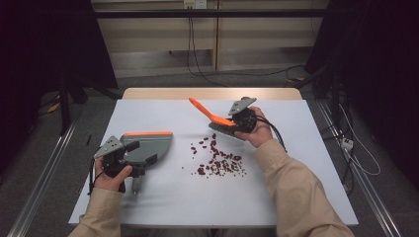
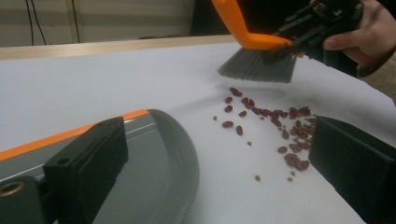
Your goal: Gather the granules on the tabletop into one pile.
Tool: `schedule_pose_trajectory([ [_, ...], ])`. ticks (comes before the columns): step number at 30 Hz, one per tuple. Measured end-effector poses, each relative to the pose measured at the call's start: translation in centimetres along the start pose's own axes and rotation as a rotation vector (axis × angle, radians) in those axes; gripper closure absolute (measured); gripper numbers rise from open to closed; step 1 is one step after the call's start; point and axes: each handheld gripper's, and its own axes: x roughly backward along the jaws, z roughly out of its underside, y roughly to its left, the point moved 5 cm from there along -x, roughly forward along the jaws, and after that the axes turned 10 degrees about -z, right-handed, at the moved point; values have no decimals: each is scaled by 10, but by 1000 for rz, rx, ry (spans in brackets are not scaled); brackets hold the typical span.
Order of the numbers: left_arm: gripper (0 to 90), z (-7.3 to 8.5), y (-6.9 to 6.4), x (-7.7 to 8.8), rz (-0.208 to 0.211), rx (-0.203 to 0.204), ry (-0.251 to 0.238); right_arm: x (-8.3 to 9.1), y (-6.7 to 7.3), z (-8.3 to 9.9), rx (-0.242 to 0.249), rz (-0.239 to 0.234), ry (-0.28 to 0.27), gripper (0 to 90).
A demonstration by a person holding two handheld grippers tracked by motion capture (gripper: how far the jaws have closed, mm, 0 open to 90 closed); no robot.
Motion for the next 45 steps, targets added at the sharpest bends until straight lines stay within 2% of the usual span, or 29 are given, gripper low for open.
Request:
schedule_pose_trajectory([
  [3, 47, 1, 1, 0, -3, 5, 1, -12, -9, -6, 8, 10, -1, 710],
  [5, 47, 2, 2, 0, -6, -1, 5, -21, -12, -8, 22, 12, 25, 710],
  [7, 47, 2, 2, 1, -9, 1, 6, -30, -12, -7, 30, -4, 34, 710],
  [9, 47, 2, 2, 1, -8, 5, 4, -34, -8, -7, 38, -39, 19, 710],
  [10, 47, 2, 2, 1, -8, 6, 3, -35, -6, -8, 51, -39, 30, 710],
  [12, 47, 2, 2, 1, -8, 3, 4, -35, -1, -8, 63, -54, 48, 710],
  [14, 47, 2, 1, 0, -8, 3, 5, -33, 5, -7, 97, -72, 70, 709],
  [17, 47, 2, 1, 0, -5, -5, 6, -30, 15, -6, 125, -106, 82, 709],
  [21, 47, 3, 1, 1, 2, -4, 7, -24, 27, -2, 159, -124, 95, 708],
  [27, 47, 3, 1, 0, 4, -5, 5, -16, 43, 3, 179, -151, 100, 709],
  [34, 47, 2, -1, 1, 6, 1, -2, -7, 57, 4, 177, -181, 88, 710],
  [36, 47, 2, -1, 1, 6, 2, -3, -3, 56, 0, 182, -153, 74, 710],
  [37, 47, 2, -1, 1, 5, -3, -1, -1, 54, -3, 176, -157, 56, 710],
  [39, 47, 2, -1, 2, 7, -3, -1, 1, 48, -9, 169, -138, 18, 710],
  [40, 47, 2, -2, 2, 8, -4, -2, 0, 44, -12, 166, -132, 16, 710],
  [45, 47, 2, 0, 2, 7, 0, 1, -19, 28, -25, 160, -100, 5, 711],
])
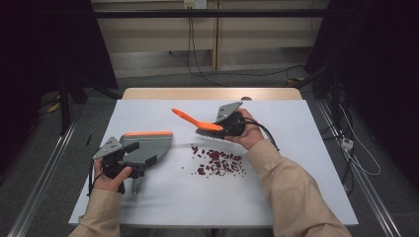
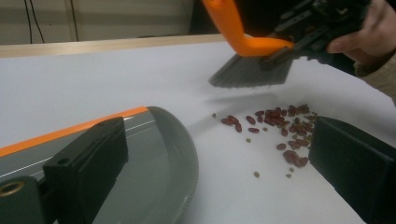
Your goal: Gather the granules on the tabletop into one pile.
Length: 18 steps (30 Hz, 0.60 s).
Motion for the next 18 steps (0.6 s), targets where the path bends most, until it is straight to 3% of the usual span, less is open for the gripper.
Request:
schedule_pose_trajectory([
  [4, 47, 0, 2, 1, -4, 4, -4, -25, -7, -6, 15, -13, 19, 710],
  [7, 47, 0, 4, 2, -6, 6, -5, -39, -2, -8, 22, -65, 19, 710],
  [11, 47, 0, 4, 4, -7, 9, -7, -39, 9, -9, 67, -88, 54, 709],
  [18, 47, 1, 5, 5, -7, 4, -4, -27, 34, -1, 112, -140, 60, 707],
])
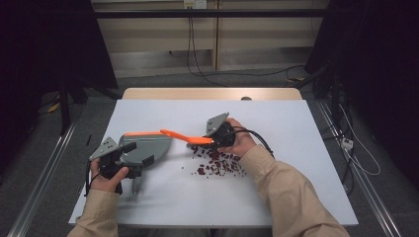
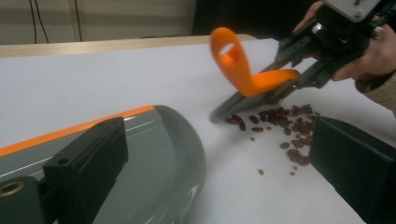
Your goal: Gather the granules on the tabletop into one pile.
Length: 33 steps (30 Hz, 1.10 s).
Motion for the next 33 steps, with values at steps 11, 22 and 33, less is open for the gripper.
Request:
schedule_pose_trajectory([
  [11, 47, 0, -2, 0, 3, -15, 4, 10, 23, 2, 17, -22, -11, 709],
  [22, 47, 0, -4, -1, 11, -17, 5, 41, 17, -10, -224, 121, -203, 710],
  [33, 47, 0, -6, 1, 3, -25, 5, 31, 43, -29, -565, 169, -405, 710],
])
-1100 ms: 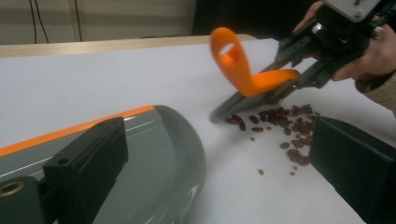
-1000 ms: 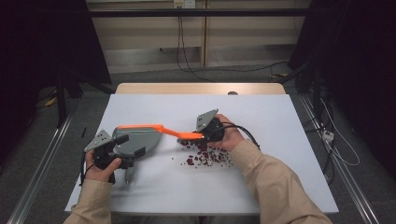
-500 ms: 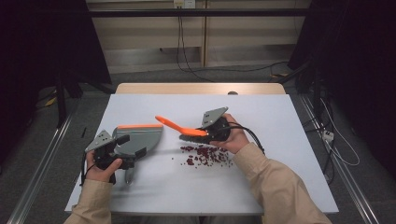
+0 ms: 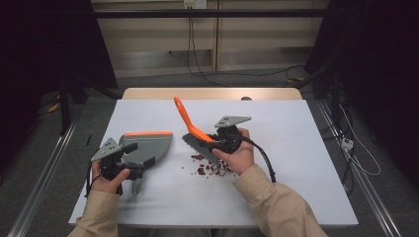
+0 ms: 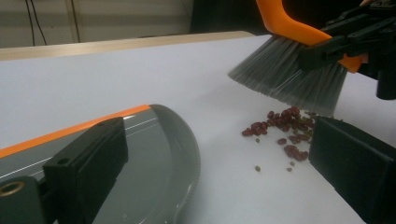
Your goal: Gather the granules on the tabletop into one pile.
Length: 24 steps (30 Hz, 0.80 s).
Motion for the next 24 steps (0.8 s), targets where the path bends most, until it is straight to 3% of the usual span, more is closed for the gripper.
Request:
schedule_pose_trajectory([
  [6, 47, 1, -2, 1, 3, -4, 1, -13, 17, 5, -136, 0, -49, 711],
  [10, 47, 1, -2, 1, 3, -5, -2, -22, 26, 6, -162, -6, -53, 711],
  [18, 47, 0, 1, 2, -2, -2, -2, -39, 40, 14, -179, -39, -5, 711],
  [24, 47, 0, 1, 3, -3, 0, -8, -50, 42, 24, -212, -38, 49, 711],
])
